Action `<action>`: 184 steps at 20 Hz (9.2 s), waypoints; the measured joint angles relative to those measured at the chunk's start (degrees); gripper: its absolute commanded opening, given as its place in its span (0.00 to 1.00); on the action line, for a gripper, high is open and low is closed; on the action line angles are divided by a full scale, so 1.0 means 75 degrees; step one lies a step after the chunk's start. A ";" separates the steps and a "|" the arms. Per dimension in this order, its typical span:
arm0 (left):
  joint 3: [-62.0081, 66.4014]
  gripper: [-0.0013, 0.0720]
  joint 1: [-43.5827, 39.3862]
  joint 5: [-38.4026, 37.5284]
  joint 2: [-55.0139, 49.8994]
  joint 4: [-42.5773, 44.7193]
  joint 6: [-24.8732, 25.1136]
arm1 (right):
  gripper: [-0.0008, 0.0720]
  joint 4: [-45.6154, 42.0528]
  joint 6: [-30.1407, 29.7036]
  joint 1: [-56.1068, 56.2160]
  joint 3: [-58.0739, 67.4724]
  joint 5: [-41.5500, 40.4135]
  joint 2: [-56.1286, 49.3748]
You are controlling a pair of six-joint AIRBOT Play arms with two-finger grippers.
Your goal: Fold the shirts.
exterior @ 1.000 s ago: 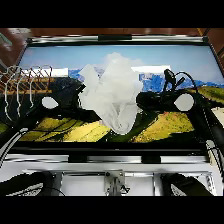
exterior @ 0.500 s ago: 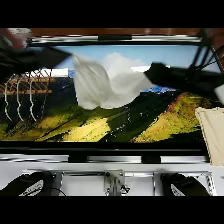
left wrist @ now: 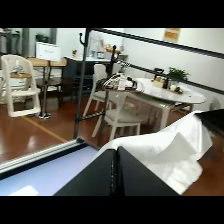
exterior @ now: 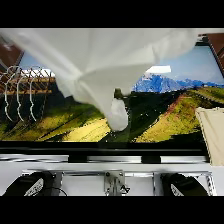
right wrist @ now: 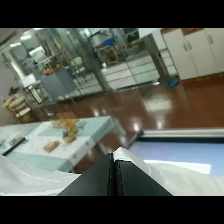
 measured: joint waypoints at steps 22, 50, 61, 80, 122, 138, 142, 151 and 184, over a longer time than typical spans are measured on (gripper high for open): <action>-0.9291 0.07 0.0000 -0.1845 0.0111 0.2055 0.0017 | 0.30 0.2226 -0.1754 0.0000 -0.4360 0.4243 -0.4322; -0.8265 0.07 0.0000 0.1381 -0.2034 0.1784 0.0367 | 0.87 -0.2754 -0.2261 0.1510 -0.4194 0.2535 -0.5298; -0.8253 0.07 0.0090 0.1361 -0.2040 0.1781 0.0396 | 0.11 -0.3130 -0.2060 0.1536 -0.4217 0.2119 -0.6306; -0.7612 0.95 0.1609 -0.2515 -0.1920 0.2509 0.1469 | 0.11 -0.1014 -0.3002 0.1533 -0.4217 0.2486 -0.3838; -0.5744 0.08 -0.1046 -0.1833 -0.0353 0.5155 0.2337 | 0.11 0.0941 -0.1935 -0.0026 -0.2358 0.4975 -0.3847; -0.2439 0.07 -0.1003 0.2428 -0.0382 0.3244 0.0676 | 0.11 -0.0134 -0.2500 0.0277 0.1373 0.2489 -0.3646; -0.1580 0.07 -0.1005 0.1985 -0.0332 0.3780 0.0892 | 0.11 -0.0291 -0.2582 0.0280 0.1909 0.1209 -0.3136; -0.5348 0.08 -0.0997 -0.1137 -0.0350 0.5391 -0.0417 | 0.11 0.0143 -0.1445 0.0906 -0.2250 0.3404 -0.3045; -0.8530 0.08 -0.1003 0.1501 -0.0565 0.3585 -0.0236 | 0.92 -0.1431 -0.0772 0.2046 -0.5700 0.1918 -0.4709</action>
